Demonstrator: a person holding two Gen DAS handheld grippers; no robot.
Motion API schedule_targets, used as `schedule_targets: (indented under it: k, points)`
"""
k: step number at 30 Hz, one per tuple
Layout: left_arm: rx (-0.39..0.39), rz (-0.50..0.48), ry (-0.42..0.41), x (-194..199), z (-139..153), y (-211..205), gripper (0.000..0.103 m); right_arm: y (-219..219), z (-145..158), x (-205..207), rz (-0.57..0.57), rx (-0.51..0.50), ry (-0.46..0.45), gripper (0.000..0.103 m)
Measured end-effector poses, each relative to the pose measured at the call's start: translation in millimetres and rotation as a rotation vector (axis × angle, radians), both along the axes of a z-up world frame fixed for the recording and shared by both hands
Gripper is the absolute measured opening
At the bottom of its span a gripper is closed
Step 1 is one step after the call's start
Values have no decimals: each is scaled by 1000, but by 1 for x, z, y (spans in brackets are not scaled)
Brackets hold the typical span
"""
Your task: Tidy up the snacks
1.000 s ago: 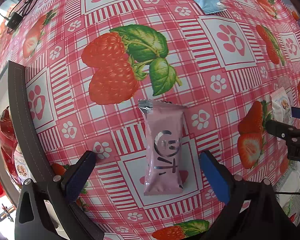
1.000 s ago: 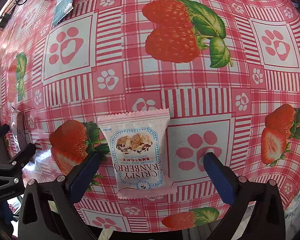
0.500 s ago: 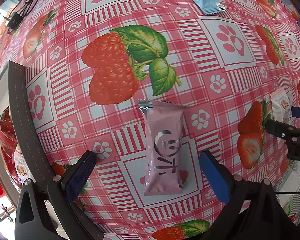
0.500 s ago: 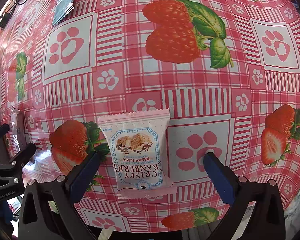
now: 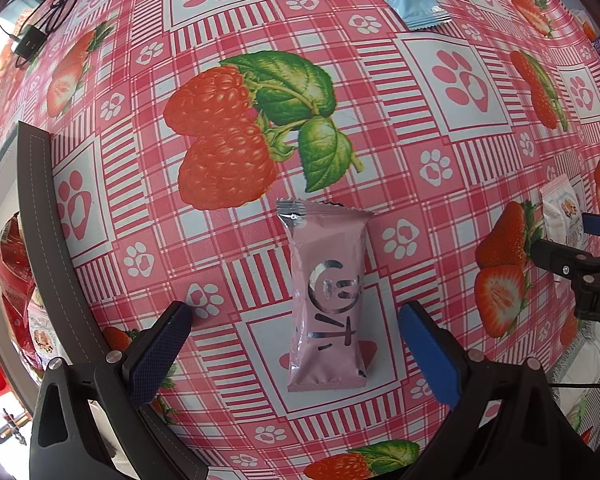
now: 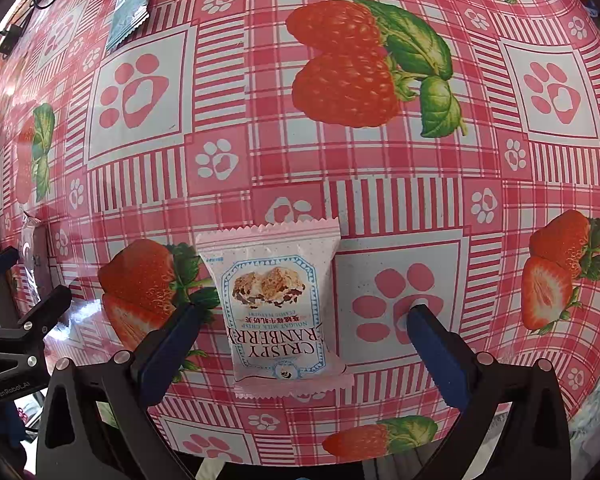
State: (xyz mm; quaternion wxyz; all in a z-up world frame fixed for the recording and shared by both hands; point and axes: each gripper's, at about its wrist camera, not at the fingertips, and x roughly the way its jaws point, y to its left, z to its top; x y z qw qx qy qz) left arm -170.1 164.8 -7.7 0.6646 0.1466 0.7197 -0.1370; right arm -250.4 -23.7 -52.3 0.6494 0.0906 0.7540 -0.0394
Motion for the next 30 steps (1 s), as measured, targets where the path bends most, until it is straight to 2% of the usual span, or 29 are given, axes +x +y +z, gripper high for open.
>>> schedule_targets:
  k: [30]
  points:
    - [-3, 3, -11, -1, 1, 1, 103, 0, 2, 0, 10, 0, -19, 103]
